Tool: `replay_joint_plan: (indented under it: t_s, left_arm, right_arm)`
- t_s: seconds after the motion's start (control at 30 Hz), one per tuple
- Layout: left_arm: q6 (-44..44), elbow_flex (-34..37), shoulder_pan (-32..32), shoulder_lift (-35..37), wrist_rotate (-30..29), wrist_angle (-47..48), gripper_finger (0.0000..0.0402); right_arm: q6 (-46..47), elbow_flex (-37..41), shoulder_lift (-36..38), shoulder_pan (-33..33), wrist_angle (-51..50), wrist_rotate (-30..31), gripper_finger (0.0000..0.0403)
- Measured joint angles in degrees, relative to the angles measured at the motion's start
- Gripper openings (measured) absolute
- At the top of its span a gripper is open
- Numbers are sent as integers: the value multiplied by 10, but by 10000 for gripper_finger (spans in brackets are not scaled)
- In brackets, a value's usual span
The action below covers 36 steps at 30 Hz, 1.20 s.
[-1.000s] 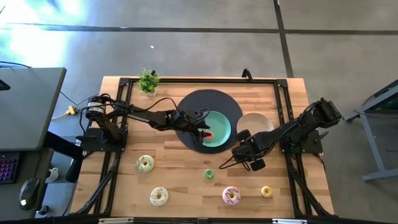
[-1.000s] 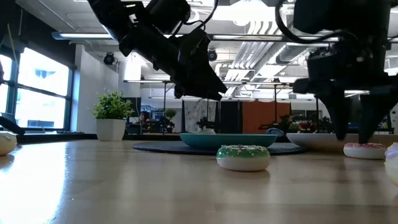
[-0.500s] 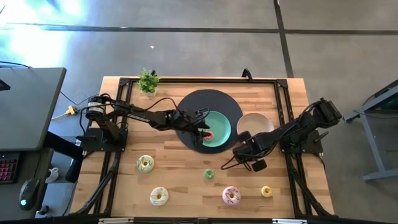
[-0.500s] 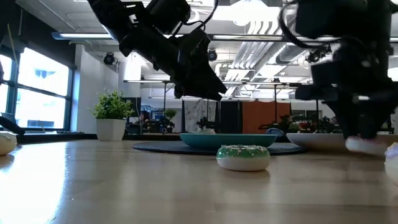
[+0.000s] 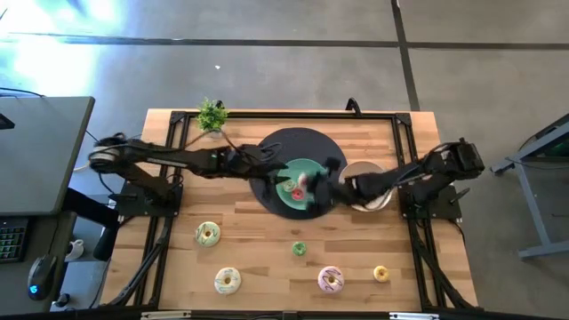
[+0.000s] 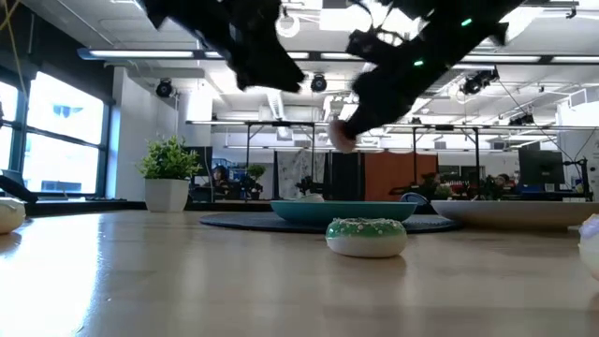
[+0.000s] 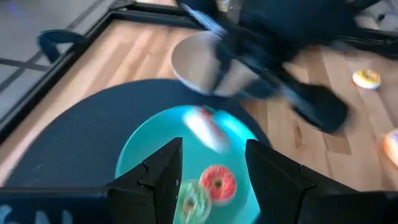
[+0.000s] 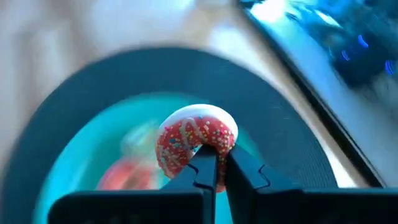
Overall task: Pick & Place donuts
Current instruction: Put the small pink donut into the blue plate
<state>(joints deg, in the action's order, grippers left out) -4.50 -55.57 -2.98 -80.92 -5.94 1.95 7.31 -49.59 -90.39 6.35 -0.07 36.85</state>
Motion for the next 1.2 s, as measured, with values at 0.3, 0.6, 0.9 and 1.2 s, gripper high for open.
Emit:
replay_joint_plan:
  t_s: [0.3, 0.6, 0.9, 1.2]
  left_arm:
    - [-2, 0, 0, 70, -34, 90, 174]
    - [-3, 1, 0, 69, -39, 93, 174]
    - [-3, 0, 0, 69, -41, 85, 174]
    - [-22, 0, 0, 48, -56, 81, 174]
  right_arm:
    - [132, 1, -74, -129, -22, -192, 19]
    - [105, -1, -123, -165, -16, -240, 29]
    - [54, -33, -95, -166, -104, -244, 93]
    - [59, -98, -95, -161, -200, -253, 149]
